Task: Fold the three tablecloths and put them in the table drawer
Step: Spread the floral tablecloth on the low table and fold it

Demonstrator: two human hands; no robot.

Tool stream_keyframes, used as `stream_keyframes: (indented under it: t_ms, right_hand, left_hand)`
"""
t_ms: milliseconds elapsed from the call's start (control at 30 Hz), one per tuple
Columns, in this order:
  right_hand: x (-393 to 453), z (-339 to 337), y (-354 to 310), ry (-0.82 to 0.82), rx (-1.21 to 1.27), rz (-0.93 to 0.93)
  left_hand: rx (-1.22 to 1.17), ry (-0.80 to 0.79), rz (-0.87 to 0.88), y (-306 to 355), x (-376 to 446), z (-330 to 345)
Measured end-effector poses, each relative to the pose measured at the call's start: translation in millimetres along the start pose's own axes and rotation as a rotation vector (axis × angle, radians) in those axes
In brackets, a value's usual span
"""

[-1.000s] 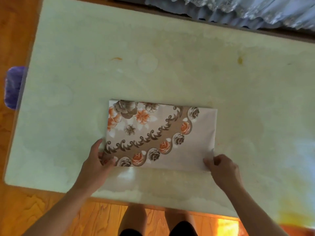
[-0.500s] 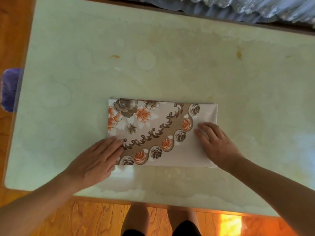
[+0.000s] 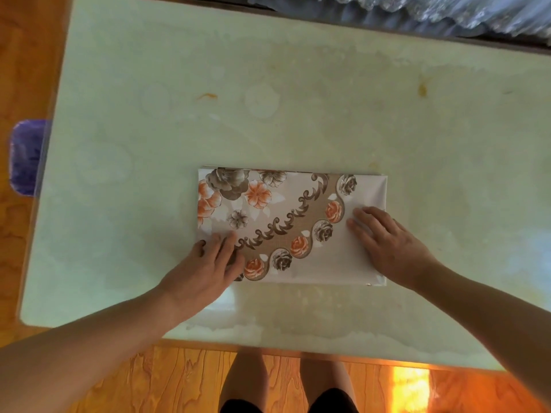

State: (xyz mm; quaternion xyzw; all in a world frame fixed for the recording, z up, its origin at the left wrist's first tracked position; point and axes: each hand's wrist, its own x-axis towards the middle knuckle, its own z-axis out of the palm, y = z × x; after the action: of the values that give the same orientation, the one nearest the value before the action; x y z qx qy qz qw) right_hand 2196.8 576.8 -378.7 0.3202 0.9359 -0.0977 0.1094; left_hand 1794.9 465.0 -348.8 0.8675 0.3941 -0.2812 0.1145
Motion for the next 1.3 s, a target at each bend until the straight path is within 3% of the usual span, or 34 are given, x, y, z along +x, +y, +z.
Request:
stream_keyframes:
  t_ms: [100,233,367,533,733,1033,1100,1167,1233,1300]
  right_hand:
    - [1,1,-4,-0.007,0.017,0.029]
    - [3,-5,-4,-0.039,0.008,0.032]
    - [-3,-13,-5,-0.08,0.087,0.048]
    - [-19,-19,9,-0.092,0.238,-0.074]
    - [-15,-38,45,-0.277,0.169,-0.177]
    - [-9,-42,52,-0.301,0.224,-0.26]
    - [-4,-39,47,-0.141,0.416,-0.138]
    - [2,-44,33,0.01,0.728,0.23]
    - [6,-40,23,0.019,0.976,0.62]
    - [9,-31,17,0.02,1.073,0.817]
  left_hand:
    - [-0.001,-0.116,-0.128,19,16,-27]
    - [0.032,-0.108,-0.225,35,43,-56]
    - [0.084,-0.201,-0.228,50,44,-78]
    - [-0.099,-0.175,-0.121,12,45,-94]
    - [-0.392,-0.361,-0.06,-40,73,-111]
    - [-0.673,-0.501,-0.1,-69,94,-133]
    - [-0.768,-0.514,-0.139,-75,99,-128]
    - [-0.836,-0.493,-0.208,-89,99,-114]
    - [-0.946,-0.374,-0.342,-111,92,-99]
    - [-1.22,-0.192,-0.517,-128,76,-82]
